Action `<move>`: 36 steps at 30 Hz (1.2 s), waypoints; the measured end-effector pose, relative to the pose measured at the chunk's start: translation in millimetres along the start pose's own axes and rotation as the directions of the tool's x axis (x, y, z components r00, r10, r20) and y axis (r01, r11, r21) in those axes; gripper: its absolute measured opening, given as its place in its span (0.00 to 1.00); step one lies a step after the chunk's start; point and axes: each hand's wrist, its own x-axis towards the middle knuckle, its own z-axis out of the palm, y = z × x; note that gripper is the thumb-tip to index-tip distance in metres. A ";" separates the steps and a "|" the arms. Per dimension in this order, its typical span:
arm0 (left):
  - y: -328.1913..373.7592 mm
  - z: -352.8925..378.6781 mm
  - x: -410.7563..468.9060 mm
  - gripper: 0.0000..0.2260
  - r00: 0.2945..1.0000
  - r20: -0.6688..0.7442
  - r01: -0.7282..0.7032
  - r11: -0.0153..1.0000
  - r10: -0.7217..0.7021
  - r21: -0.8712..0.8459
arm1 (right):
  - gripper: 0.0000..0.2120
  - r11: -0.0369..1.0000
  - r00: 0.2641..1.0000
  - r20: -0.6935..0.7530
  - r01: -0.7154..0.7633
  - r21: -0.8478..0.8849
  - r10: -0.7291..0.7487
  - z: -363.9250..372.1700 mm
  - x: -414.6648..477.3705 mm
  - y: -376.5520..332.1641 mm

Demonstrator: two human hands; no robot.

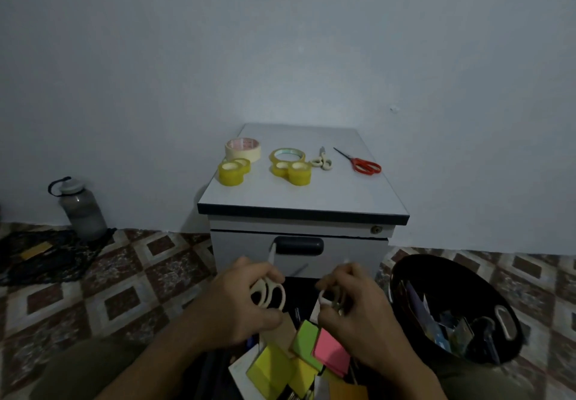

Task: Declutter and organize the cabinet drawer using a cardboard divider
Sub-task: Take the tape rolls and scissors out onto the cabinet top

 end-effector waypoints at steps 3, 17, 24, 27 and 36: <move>26.9 -28.3 4.2 0.18 0.996 -0.068 -0.054 0.998 0.051 -0.035 | 0.09 0.999 0.997 -0.068 0.034 0.001 -0.034 -35.7 11.2 -15.2; 95.2 -107.0 164.0 0.18 0.973 -0.170 -0.136 0.985 0.153 0.108 | 0.10 0.971 0.993 -0.053 0.093 -0.221 -0.107 -146.2 174.8 8.7; 95.9 -90.2 279.7 0.20 0.993 -0.026 -0.108 0.963 0.118 0.248 | 0.07 0.951 0.997 0.062 0.066 -0.302 -0.050 -146.1 254.3 74.3; 93.4 -75.5 318.7 0.21 0.994 0.070 -0.105 0.937 0.087 0.333 | 0.08 0.958 0.997 0.078 0.050 -0.284 -0.029 -142.4 278.3 95.5; 85.1 -46.1 365.2 0.23 0.979 0.203 -0.082 0.864 -0.024 0.497 | 0.08 0.963 0.990 0.138 0.027 -0.268 0.011 -122.7 302.1 129.3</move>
